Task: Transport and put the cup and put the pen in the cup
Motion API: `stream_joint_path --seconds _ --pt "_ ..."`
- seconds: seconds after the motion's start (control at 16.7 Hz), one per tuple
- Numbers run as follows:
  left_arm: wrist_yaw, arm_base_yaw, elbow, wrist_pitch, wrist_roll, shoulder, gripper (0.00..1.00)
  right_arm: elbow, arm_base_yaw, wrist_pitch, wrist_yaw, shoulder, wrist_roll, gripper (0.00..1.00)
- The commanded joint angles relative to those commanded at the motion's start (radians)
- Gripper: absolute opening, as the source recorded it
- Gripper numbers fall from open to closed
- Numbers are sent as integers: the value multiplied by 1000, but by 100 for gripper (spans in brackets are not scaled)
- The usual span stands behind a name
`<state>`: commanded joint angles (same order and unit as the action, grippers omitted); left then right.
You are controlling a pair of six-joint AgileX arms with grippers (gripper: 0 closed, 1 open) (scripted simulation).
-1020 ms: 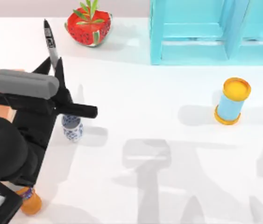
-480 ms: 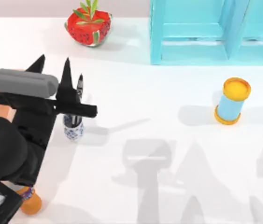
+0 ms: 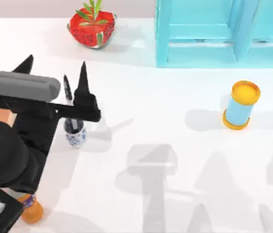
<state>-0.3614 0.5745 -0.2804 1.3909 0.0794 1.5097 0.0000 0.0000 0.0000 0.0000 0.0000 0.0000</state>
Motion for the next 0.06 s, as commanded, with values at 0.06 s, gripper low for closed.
stream_joint_path --seconds 0.06 --pt "0 0 0 0 0 0 100 0 0 0 0 0 0 100"
